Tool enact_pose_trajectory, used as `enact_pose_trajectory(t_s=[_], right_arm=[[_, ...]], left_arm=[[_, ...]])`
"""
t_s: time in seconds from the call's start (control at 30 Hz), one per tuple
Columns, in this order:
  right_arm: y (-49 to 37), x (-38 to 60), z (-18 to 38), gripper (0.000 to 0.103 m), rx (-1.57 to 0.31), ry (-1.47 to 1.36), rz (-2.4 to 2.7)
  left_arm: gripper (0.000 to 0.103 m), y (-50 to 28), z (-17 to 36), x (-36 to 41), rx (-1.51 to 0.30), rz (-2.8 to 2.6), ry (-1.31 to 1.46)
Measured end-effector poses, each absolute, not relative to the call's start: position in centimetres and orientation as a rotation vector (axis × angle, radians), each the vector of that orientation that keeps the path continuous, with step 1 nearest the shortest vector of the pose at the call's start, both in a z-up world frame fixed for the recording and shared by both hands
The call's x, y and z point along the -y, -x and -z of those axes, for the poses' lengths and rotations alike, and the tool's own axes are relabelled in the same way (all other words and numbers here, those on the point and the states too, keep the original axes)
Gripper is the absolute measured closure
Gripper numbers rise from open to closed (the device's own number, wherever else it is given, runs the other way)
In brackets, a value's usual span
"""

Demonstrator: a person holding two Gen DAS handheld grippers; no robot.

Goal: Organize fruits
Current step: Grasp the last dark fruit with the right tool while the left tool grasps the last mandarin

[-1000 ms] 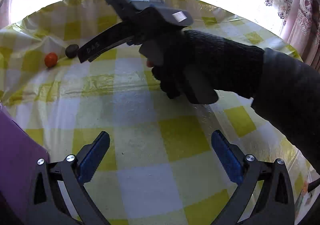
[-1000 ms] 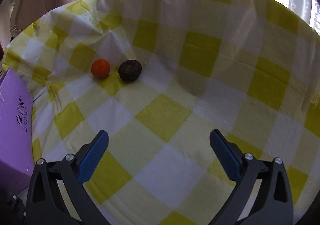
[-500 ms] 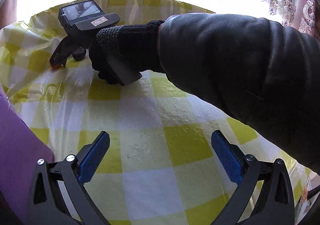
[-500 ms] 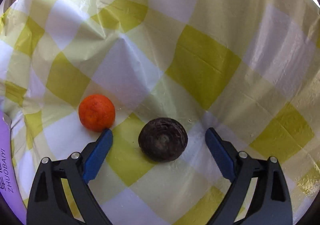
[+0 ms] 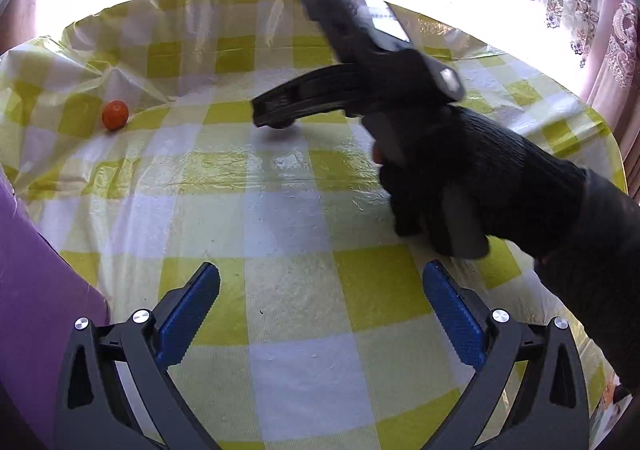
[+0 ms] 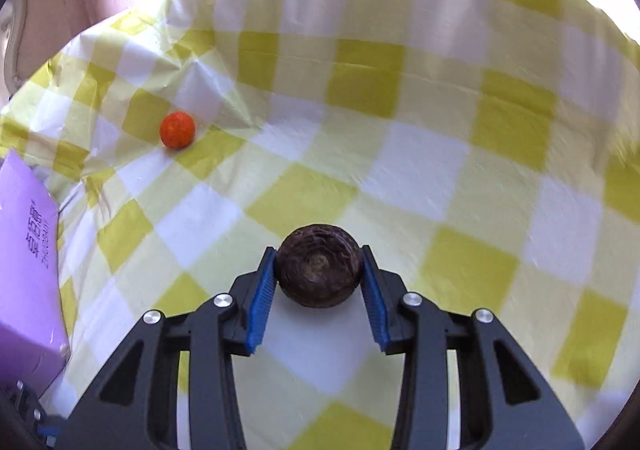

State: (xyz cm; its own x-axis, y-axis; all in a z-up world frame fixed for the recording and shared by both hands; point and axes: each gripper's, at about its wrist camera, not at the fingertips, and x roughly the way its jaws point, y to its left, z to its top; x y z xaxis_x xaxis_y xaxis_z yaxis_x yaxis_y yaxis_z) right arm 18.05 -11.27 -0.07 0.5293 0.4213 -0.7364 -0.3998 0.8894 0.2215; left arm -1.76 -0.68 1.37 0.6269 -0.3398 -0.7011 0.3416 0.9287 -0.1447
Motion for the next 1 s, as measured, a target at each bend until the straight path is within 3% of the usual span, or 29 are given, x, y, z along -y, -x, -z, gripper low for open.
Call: enact_pose_trajectory(t_s=[0.23,0.43,0.73,1.0], right_arm=[[-9.4,21.3,0.0,0.062,-0.826,-0.313,-0.411],[-7.6,25.1,1.4,0.062,-0.820,-0.527,-0.387],[-7.6,22.4,0.8,0.062,-0.832,-0.376,-0.407],[-7.5,22.9,0.9,0.062,-0.821,-0.399,-0.408]], left_arm=[[0.005,0.4,-0.4,1.7,-0.911,0.402,-0.041],[0.004,-1.1,-0.2,1.9,-0.968,0.374,-0.008],[0.004,-11.6,-0.9,0.5,-0.891,-0.086,0.017],[0.004,-21.8,-1.4,-7.0,-0.874,-0.417,0.177]])
